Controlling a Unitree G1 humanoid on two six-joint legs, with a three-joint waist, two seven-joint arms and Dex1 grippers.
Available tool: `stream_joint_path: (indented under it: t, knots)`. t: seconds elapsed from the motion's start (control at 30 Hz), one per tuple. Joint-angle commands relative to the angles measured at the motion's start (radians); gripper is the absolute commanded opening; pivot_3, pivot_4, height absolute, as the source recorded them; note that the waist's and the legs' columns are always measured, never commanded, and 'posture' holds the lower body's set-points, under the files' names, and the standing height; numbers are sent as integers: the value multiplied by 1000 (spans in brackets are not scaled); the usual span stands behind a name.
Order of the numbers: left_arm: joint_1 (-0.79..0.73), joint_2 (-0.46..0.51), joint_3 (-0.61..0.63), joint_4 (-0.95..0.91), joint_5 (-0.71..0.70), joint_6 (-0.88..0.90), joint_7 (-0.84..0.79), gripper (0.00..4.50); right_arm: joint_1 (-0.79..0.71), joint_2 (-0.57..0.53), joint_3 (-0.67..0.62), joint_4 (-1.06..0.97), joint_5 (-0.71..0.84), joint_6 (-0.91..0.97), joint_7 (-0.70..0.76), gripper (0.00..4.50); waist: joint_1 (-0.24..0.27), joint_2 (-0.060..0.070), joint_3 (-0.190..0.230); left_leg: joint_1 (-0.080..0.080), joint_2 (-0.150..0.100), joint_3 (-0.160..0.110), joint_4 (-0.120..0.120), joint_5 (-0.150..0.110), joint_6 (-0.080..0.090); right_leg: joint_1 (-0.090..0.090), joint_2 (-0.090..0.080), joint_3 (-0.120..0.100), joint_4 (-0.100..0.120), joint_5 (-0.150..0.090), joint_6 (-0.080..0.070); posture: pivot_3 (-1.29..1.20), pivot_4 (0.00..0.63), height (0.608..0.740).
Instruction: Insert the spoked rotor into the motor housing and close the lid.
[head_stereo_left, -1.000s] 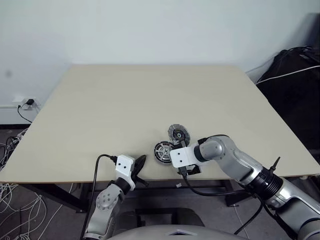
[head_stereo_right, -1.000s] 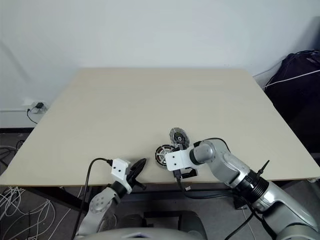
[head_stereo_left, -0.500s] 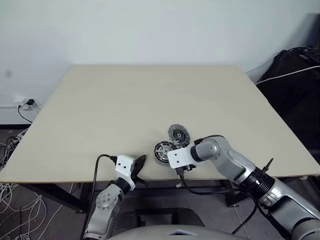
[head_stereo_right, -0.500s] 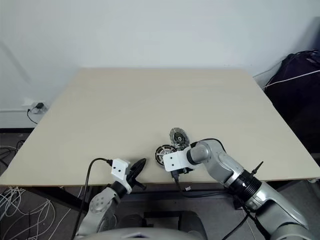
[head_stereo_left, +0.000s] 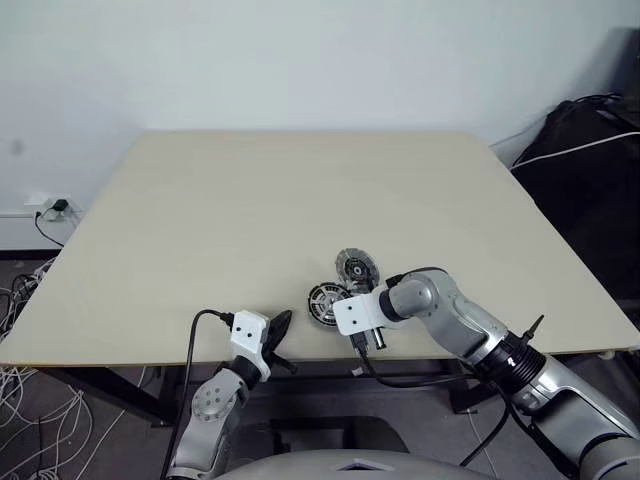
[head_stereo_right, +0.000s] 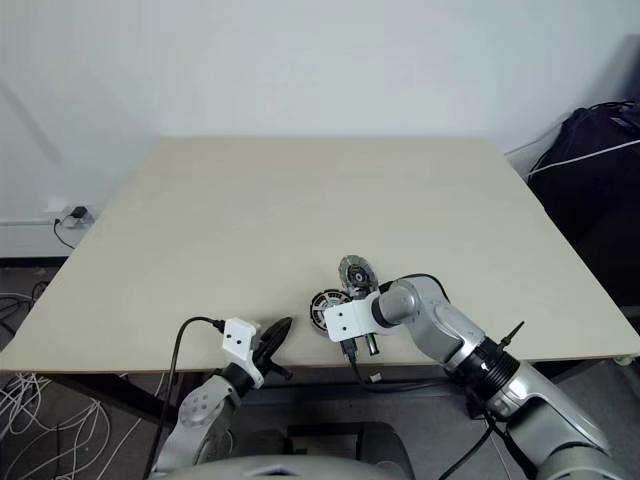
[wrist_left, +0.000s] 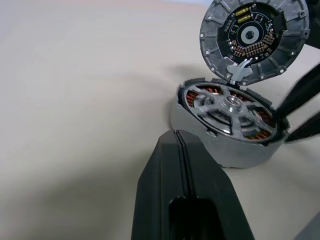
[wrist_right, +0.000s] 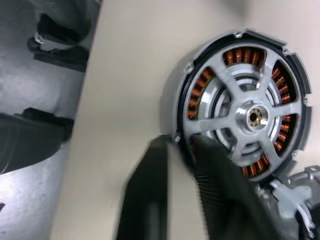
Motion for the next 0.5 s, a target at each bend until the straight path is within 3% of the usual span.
stream_joint_path:
  t: [0.03, 0.2, 0.5]
  knots:
    - [-4, -4, -4, -24, 2, -13, 5, 0, -14, 3, -28, 0, -8, -6, -1, 130, 1, 0, 0, 0, 0, 0, 0, 0, 0, 0, 0, 0, 0, 0, 0, 0, 0, 740]
    - [-4, -3, -6, -26, 3, -11, 6, 0, -7, 11, -37, -8, -3, 9, -3, 124, 1, 0, 0, 0, 0, 0, 1, 0, 0, 0, 0, 0, 0, 0, 0, 0, 0, 740]
    - [-5, -3, -4, -26, 1, -11, 7, 0, 18, 98, -91, -86, 77, 242, 15, 124, -2, 0, 0, 0, 1, 0, 1, 0, -1, -1, 0, 0, 1, 1, -1, 0, 0, 740]
